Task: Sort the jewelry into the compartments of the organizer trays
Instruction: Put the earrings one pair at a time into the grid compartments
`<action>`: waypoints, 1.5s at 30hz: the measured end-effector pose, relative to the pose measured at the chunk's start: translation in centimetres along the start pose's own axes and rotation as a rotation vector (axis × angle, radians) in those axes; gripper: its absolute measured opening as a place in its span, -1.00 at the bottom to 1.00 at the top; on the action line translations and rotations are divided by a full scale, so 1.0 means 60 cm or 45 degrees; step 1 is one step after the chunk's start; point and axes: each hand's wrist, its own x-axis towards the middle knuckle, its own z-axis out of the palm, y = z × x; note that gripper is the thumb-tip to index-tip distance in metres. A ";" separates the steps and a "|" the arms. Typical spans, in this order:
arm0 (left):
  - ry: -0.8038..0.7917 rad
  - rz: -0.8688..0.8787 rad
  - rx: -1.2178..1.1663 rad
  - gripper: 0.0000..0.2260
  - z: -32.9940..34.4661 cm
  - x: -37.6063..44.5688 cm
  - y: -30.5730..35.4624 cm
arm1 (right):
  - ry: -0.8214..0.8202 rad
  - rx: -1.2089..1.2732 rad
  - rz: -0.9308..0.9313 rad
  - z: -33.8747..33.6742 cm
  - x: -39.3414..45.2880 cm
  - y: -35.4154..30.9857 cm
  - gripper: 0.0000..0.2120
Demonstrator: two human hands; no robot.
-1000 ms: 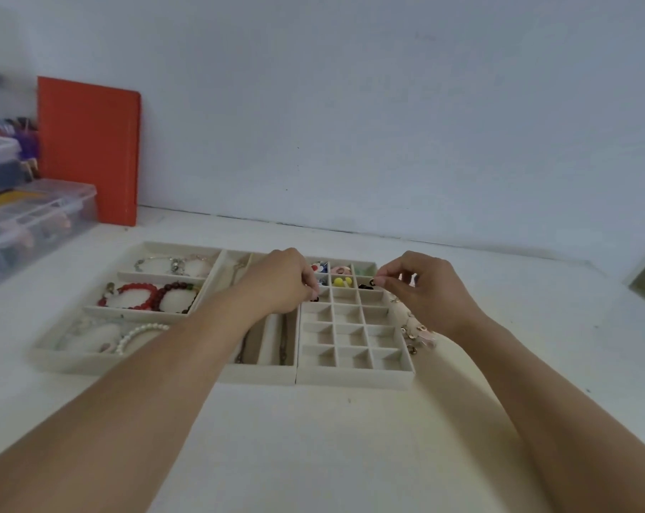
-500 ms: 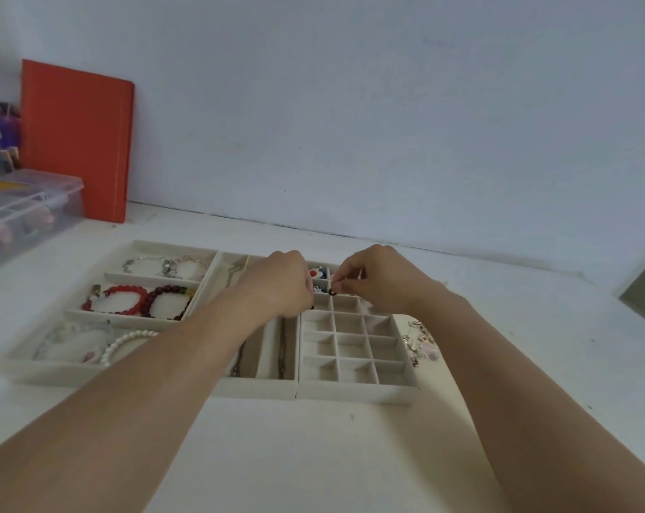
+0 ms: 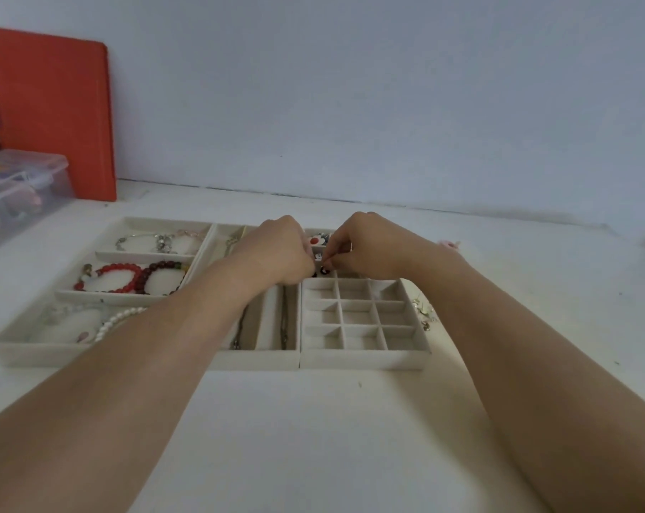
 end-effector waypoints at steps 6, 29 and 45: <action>0.023 -0.006 0.006 -0.88 0.003 -0.005 0.004 | -0.079 -0.067 0.004 0.006 0.001 -0.007 -0.85; 0.081 -0.038 0.065 -0.90 0.011 -0.005 0.005 | 0.011 -0.067 0.234 0.015 0.008 -0.017 -0.89; 0.240 -0.009 -0.131 -0.86 0.003 0.004 -0.007 | 0.395 0.163 0.319 -0.085 -0.036 -0.009 -0.89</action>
